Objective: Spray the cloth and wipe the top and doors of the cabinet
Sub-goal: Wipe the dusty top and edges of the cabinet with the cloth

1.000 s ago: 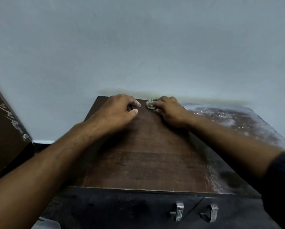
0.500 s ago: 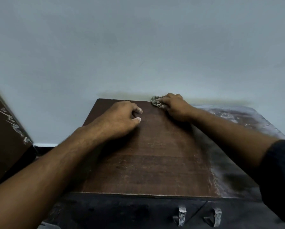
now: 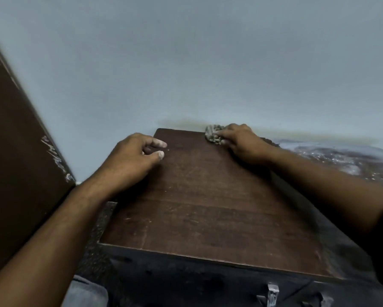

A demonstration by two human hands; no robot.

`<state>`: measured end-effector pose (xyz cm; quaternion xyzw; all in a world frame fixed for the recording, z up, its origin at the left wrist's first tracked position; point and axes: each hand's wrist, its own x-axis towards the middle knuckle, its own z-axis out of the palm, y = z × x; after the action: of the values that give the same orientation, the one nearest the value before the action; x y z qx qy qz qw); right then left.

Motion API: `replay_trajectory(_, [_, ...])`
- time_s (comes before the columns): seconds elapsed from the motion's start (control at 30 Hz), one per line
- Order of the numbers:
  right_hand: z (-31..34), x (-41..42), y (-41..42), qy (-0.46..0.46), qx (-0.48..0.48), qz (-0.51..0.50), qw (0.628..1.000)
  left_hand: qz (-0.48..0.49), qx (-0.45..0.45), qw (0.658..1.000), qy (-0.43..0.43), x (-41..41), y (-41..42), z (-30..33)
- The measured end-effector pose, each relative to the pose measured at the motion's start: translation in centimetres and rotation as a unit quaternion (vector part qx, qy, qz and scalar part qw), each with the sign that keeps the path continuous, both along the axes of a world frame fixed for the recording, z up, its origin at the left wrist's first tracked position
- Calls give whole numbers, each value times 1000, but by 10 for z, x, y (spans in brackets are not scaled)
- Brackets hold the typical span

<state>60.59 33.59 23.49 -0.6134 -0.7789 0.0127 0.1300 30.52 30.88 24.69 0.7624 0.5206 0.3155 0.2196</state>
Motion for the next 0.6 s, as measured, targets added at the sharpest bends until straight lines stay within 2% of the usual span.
replay_trajectory(0.03, [-2, -1, 9, -13, -11, -43, 999, 2, -3, 1000, -6, -1, 0, -3])
replay_trajectory(0.1, [-2, -24, 8, -6, -4, -26, 1000, 11, -8, 1000, -29, -5, 2, -9])
replay_trajectory(0.17, [0, -59, -15, 29, -5, 68, 997, 21, -16, 997, -68, -8, 6, -14])
replay_trajectory(0.27, [-6, -105, -79, 20, 2, 202, 979, 21, -19, 994, -106, -9, 11, -24])
replay_trajectory(0.33, [-9, -115, -112, 16, -8, 288, 957, 24, -10, 992, -123, -11, 14, -31])
replay_trajectory(0.4, [-2, -104, -111, 17, -23, 325, 945, 53, 4, 989, -138, -13, 16, -36])
replay_trajectory(0.47, [5, -82, -79, 32, -9, 286, 958, 75, -17, 975, -209, -16, 21, -40])
replay_trajectory(0.53, [5, -56, -31, 25, 7, 166, 986, 74, -70, 950, -294, -18, 23, -46])
replay_trajectory(0.6, [4, -43, 7, 11, -8, 22, 1000, 74, -113, 931, -339, -19, 23, -52])
